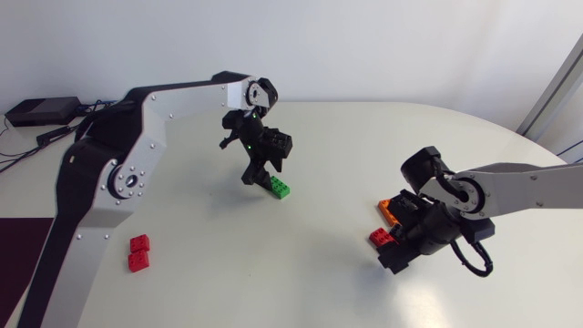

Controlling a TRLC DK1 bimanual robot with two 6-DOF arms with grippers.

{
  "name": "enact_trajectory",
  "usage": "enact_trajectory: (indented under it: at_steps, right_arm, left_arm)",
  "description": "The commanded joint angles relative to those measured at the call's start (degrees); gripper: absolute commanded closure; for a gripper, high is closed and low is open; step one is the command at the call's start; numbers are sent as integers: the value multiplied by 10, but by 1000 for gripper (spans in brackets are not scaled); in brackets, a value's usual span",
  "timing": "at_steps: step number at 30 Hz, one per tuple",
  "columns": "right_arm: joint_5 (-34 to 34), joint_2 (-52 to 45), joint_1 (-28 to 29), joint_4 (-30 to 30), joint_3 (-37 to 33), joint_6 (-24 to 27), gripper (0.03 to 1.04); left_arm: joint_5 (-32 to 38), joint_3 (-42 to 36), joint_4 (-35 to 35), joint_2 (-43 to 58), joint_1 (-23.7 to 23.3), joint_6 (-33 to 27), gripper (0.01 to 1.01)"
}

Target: Sort duplo bricks by size, large to the right and small to the left

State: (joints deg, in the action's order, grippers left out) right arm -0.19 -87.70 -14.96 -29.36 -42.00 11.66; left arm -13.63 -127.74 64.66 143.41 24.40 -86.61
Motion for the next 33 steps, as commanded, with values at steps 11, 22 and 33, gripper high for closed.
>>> enact_trajectory:
  at_steps: [11,22,33]
  right_arm:
    - [-9,-9,25,7,7,30,169]
    - [-17,10,27,6,11,30,169]
    - [-144,125,48,-34,-5,-23,167]
  left_arm:
    - [10,-11,11,35,22,-48,492]
    - [10,86,-8,-23,15,-32,1005]
    - [-98,321,-201,-250,53,108,1005]
